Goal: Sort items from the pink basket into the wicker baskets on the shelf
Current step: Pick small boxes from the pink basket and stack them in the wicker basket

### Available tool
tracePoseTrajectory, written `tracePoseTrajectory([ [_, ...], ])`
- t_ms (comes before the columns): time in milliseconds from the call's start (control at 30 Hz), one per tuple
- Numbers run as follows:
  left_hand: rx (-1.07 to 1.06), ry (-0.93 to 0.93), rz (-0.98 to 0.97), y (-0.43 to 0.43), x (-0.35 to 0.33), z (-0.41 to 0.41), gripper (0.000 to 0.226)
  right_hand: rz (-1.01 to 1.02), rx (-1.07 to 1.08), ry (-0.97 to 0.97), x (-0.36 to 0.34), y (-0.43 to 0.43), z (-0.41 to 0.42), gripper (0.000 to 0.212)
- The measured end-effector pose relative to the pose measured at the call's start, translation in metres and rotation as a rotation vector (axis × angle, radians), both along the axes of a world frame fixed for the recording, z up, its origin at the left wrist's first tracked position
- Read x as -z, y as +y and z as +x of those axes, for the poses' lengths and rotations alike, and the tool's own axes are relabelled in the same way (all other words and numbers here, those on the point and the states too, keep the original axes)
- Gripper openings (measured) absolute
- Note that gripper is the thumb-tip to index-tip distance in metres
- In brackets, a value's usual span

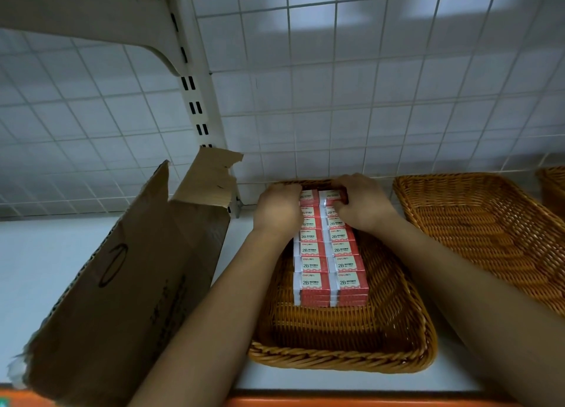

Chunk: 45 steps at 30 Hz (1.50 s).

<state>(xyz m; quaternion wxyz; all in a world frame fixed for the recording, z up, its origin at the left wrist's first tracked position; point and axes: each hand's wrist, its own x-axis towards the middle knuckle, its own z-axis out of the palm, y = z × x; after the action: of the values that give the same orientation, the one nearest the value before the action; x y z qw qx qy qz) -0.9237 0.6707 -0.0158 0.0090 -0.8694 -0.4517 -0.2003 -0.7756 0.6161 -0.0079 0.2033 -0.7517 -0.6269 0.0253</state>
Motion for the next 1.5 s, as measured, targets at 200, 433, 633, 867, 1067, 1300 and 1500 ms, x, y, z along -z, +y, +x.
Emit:
tracePoseTrajectory([
  [200,0.001,0.007,0.032,0.0,0.0,-0.001,0.02,0.034,0.009,0.01,0.002,0.0,0.002,0.041],
  [433,-0.013,-0.006,0.031,0.0,0.003,0.0,0.02,0.046,-0.014,-0.026,0.003,0.0,0.003,0.037],
  [633,-0.011,0.004,0.032,0.0,0.003,0.001,0.022,0.052,-0.013,-0.032,0.004,0.0,0.003,0.036],
  [867,-0.024,0.019,0.027,-0.002,0.002,0.002,0.023,0.051,-0.007,-0.038,0.005,0.001,0.004,0.037],
  [1067,-0.035,0.033,0.013,-0.007,-0.002,0.002,0.023,0.029,-0.004,-0.031,0.003,0.001,0.003,0.038],
  [1300,-0.047,0.109,0.021,-0.01,-0.008,0.001,0.024,0.013,0.018,0.079,-0.008,0.0,0.002,0.041],
  [1500,-0.037,0.11,0.105,-0.023,-0.034,0.012,0.035,0.102,-0.012,0.205,-0.026,-0.015,0.006,0.044],
])
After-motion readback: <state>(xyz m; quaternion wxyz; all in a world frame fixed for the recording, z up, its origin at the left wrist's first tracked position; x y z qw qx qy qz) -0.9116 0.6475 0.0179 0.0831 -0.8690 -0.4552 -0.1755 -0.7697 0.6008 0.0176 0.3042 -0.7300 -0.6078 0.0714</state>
